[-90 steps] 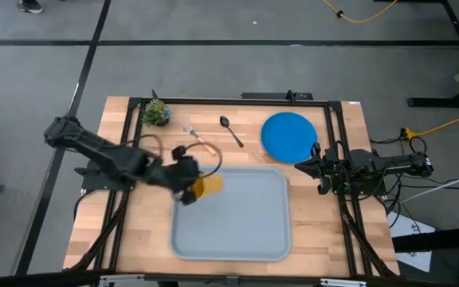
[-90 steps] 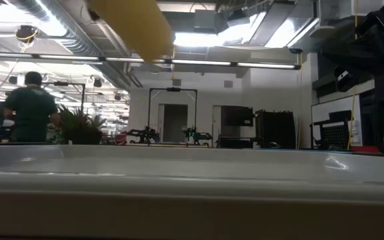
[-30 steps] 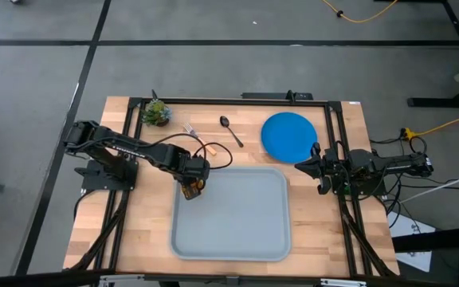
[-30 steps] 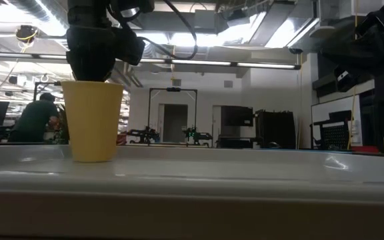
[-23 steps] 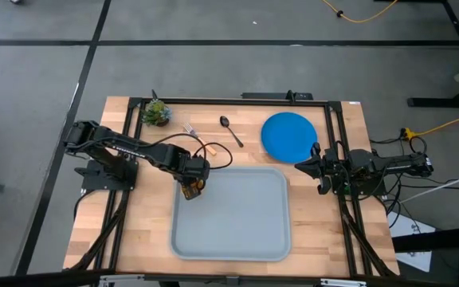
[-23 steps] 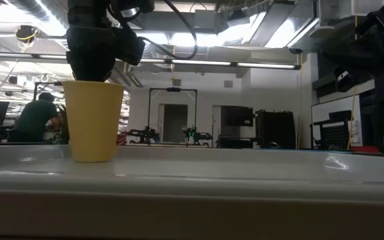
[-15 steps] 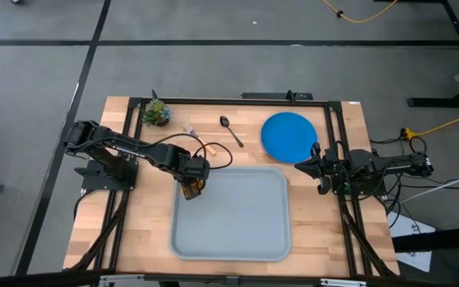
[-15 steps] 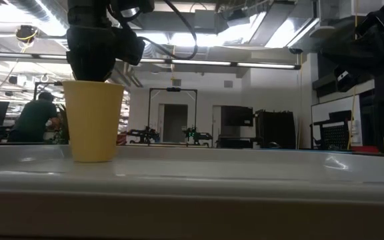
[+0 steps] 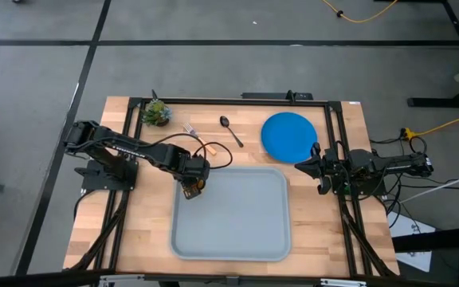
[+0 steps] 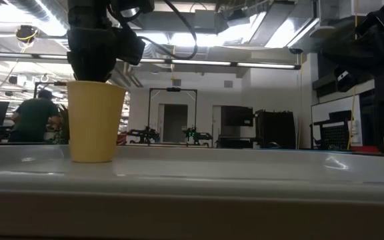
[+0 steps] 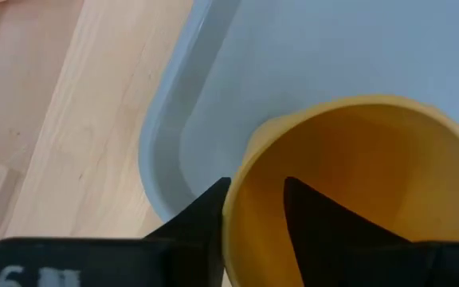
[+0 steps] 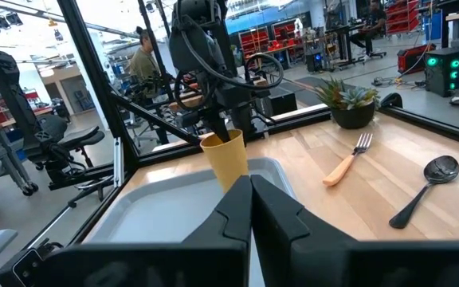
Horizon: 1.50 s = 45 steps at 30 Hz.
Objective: Pick and place plate/cup/fork/spoon on tray
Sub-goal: Put the yellow cup on the top left of the gray tray, then put the blue plate on the gray tray to the bottom right of the yellow cup
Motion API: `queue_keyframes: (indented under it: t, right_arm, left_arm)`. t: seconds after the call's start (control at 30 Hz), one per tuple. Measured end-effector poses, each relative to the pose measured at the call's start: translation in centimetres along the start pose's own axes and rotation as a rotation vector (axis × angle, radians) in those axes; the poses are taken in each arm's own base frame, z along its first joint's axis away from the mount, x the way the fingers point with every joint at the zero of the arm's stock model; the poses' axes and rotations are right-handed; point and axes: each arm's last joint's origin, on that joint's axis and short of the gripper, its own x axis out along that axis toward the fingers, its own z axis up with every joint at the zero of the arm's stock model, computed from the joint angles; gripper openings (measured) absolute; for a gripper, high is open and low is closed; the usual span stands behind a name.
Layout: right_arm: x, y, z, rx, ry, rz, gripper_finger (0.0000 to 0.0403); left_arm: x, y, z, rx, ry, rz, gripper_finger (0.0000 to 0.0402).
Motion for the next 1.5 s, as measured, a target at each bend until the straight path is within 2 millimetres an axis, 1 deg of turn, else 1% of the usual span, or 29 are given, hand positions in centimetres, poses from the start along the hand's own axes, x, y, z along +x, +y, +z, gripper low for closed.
queue_keyframes:
  t: [0.1, 0.23, 0.37, 0.53, 0.73, 0.87, 0.97, 1.07, 1.13, 1.27, 1.37, 1.43, 1.5]
  right_arm:
    - [0.0, 0.0, 0.0, -0.001, 0.000, 0.000, 0.0012]
    - [0.0, 0.0, 0.0, -0.001, 0.000, 0.000, 0.0012]
    - [0.0, 0.0, 0.0, 0.000, 0.000, 0.000, 0.0012]
    - [0.0, 0.0, 0.0, -0.001, 0.000, 0.000, 0.0012]
    - [0.0, 0.0, 0.0, -0.002, 0.000, 0.000, 0.0012]
    - [0.0, 0.0, 0.0, -0.002, 0.000, 0.000, 0.0012]
    - [0.0, 0.0, 0.0, -0.002, 0.001, 0.000, 0.0012]
    - [0.0, 0.0, 0.0, -0.002, 0.000, 0.000, 0.0012]
    - [0.0, 0.0, 0.0, -0.002, 0.000, 0.000, 0.0012]
    - [0.0, 0.0, 0.0, -0.002, 0.000, 0.000, 0.0012]
    - [0.0, 0.0, 0.0, -0.001, -0.006, -0.011, 0.0012]
    - [0.0, -0.1, 0.1, -0.001, -0.021, -0.031, 0.0012]
    - [0.0, -0.1, 0.1, -0.002, -0.024, -0.048, 0.0012]
  left_arm:
    - [-0.1, -0.1, 0.1, 0.000, 0.004, -0.010, 0.0113]
    - [-0.9, -0.4, 0.7, -0.006, -0.024, -0.034, 0.0114]
    - [-1.7, -0.6, 1.2, -0.020, -0.040, -0.043, 0.0126]
    - [-1.8, -0.4, 0.9, -0.047, -0.002, -0.026, 0.0144]
    - [-1.8, -0.3, 0.9, -0.056, 0.002, -0.024, 0.0145]
    - [-2.3, -0.2, 0.7, -0.056, -0.009, -0.031, 0.0144]
    - [-3.4, -0.2, 1.0, -0.057, -0.012, -0.030, 0.0144]
    - [-5.5, -0.1, 1.4, -0.026, -0.041, -0.005, 0.0145]
    - [-6.7, -0.2, 2.0, 0.022, -0.074, 0.003, 0.0144]
    - [-8.8, 0.0, 2.2, 0.169, -0.080, 0.048, 0.0145]
    - [-9.5, 0.7, 1.4, 0.253, -0.050, 0.070, 0.0144]
    - [-9.8, 1.5, 0.5, 0.252, -0.026, 0.070, 0.0144]
    - [-10.3, 2.6, -0.9, 0.241, -0.011, 0.075, 0.0145]
